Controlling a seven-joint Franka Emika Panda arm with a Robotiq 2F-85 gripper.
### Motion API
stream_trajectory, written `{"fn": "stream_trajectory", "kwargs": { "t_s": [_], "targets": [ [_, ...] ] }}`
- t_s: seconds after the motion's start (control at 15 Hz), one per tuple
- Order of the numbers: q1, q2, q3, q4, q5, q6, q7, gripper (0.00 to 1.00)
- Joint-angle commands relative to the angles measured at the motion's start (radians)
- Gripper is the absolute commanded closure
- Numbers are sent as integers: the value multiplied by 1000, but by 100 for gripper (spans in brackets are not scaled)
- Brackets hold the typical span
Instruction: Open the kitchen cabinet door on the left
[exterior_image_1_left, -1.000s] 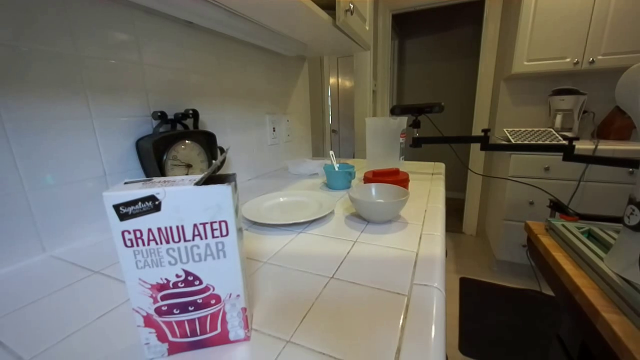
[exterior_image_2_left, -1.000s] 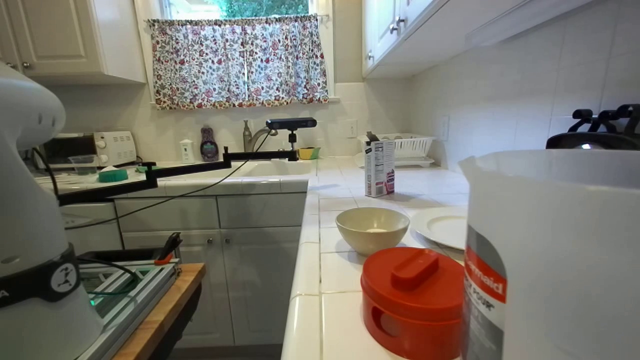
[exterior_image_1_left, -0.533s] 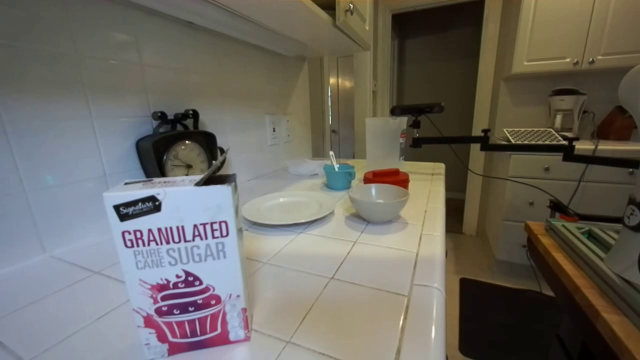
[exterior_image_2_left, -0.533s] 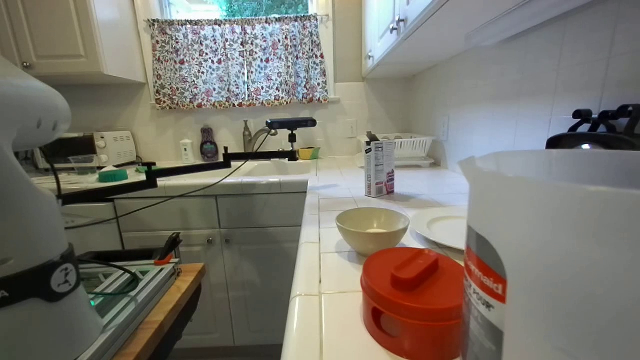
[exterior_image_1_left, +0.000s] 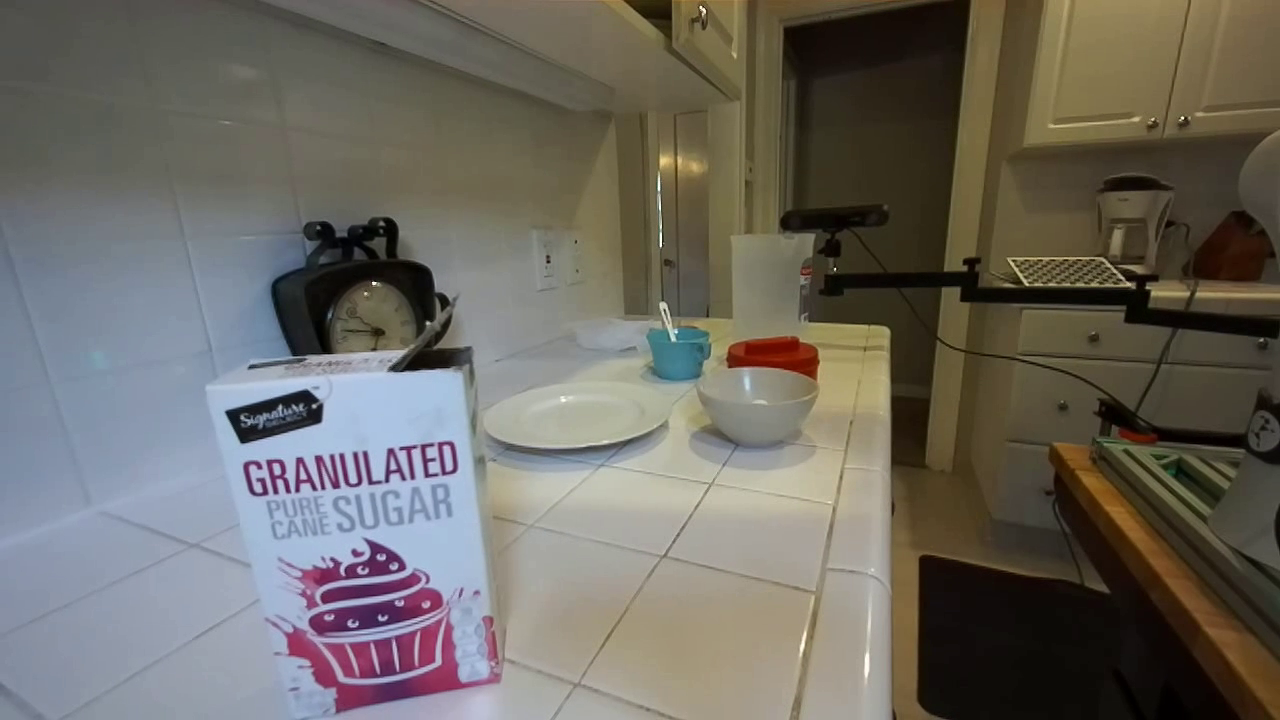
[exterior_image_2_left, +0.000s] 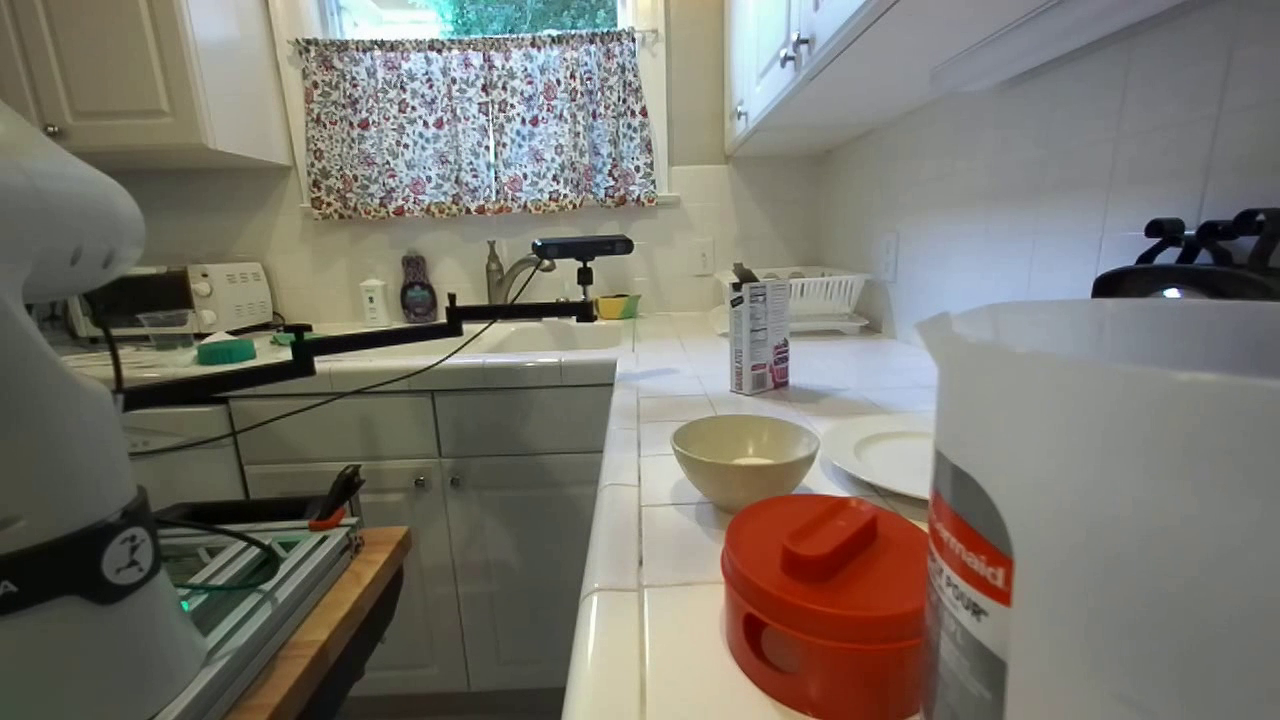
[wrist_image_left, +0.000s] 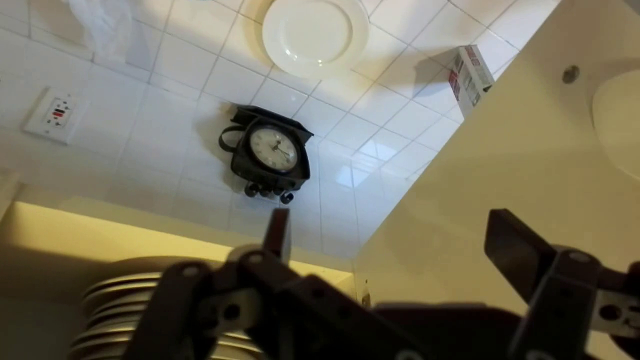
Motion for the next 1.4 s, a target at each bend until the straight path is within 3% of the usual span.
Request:
{"fn": "stream_trajectory", "kwargs": {
  "t_s": [0.0,0.73,1.33],
  "targets": [
    [-12,-15,2,-37,97,41,-26,0],
    [1,-58,28,-83,233,-21,-70,0],
    [22,-69,61,-150,330,45,-148,0]
  ]
}}
